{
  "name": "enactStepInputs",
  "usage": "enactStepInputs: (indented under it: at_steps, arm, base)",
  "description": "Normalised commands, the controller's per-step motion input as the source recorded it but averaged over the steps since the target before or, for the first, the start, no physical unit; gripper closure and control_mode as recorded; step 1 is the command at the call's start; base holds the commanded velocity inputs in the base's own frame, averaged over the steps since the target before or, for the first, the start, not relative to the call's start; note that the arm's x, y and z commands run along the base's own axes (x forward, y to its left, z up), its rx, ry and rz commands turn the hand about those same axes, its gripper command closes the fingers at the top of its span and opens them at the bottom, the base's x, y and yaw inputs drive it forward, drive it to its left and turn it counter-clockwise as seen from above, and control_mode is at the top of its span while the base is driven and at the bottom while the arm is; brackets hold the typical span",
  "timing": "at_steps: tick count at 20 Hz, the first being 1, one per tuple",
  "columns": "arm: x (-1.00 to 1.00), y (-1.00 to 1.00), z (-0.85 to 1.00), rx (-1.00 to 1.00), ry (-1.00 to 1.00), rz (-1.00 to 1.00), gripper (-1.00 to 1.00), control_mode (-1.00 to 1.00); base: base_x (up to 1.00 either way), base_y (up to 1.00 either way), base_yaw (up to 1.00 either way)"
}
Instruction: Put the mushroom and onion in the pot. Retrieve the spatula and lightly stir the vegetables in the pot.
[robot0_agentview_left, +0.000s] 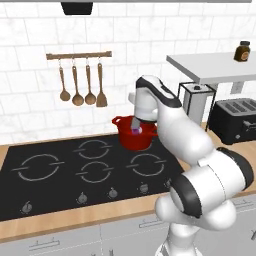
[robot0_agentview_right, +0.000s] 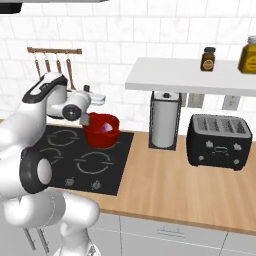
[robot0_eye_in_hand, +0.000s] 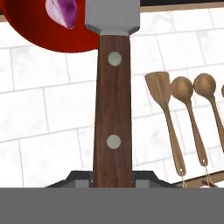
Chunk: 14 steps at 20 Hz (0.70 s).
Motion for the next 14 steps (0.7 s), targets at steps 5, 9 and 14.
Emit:
enactStepInputs:
  at_steps: [5, 9, 14]
  arm:
    - [0.03, -0.14, -0.55, -0.01, -0.05, 0.0, 1.0, -1.0]
    - [0.1, -0.02, -0.56, -0.04, -0.15, 0.0, 1.0, -1.0]
    - [0.11, 0.0, -0.55, -0.07, -0.24, 0.01, 1.0, -1.0]
  base:
    - [0.0, 0.0, 0.0]
    - [0.0, 0.0, 0.0]
    - [0.0, 0.0, 0.0]
